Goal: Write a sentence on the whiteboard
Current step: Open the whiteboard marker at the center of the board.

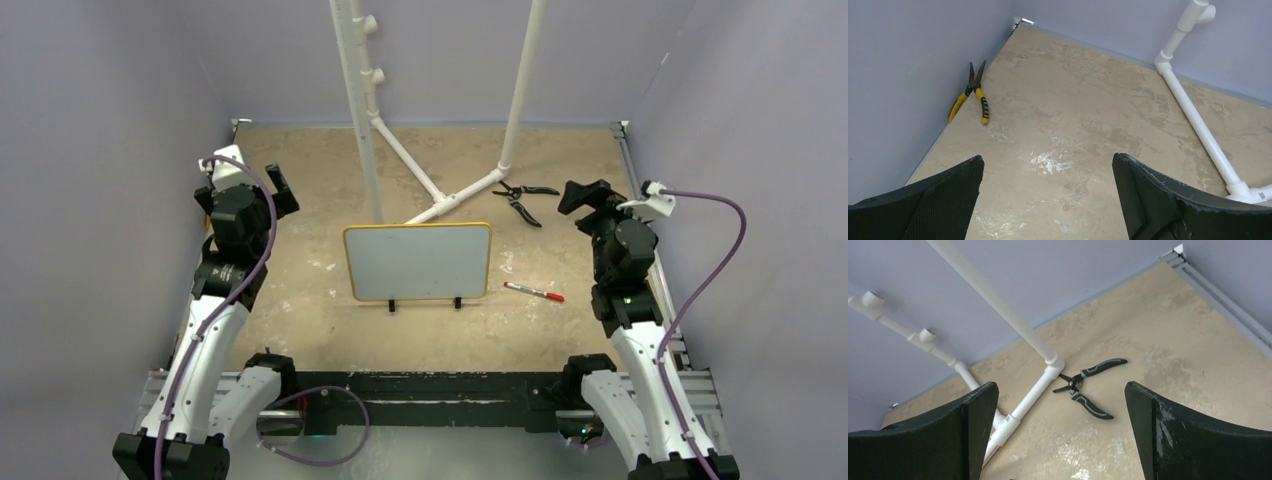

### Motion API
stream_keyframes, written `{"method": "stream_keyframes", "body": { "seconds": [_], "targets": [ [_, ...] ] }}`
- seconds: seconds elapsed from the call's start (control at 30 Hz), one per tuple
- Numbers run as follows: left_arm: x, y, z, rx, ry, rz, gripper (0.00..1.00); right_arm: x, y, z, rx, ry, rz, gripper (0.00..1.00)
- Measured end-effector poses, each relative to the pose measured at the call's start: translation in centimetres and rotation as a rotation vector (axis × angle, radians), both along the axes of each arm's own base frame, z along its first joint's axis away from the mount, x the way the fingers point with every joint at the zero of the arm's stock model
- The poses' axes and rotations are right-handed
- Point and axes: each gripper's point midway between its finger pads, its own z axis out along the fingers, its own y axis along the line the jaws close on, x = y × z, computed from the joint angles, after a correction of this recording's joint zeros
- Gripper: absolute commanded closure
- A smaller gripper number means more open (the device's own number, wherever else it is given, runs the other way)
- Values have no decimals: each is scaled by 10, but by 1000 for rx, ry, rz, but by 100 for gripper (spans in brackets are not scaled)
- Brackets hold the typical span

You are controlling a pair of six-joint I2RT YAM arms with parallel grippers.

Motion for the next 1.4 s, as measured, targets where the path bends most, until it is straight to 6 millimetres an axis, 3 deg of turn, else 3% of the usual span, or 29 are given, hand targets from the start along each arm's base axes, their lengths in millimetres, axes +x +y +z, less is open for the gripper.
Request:
{"method": "stream_keyframes", "body": {
  "seconds": [0.13,0.53,0.73,0.97,1.4],
  "targets": [
    [3,-3,-7,-5,25,-10,1,-3,2,-16,41,73,-1,2],
    [-5,-6,-4,-5,5,-44,1,-31,-4,-95,225,408,-124,1],
    [-7,-16,-24,1,43,-106,1,-47,4,-127,363,539,-168,8],
    [-4,-22,-27,-1,53,-140,1,-76,5,-165,512,704,-300,18],
    [-5,-41,-27,4,54,-200,1,-90,22,-225,625,952,-388,28]
  ]
}}
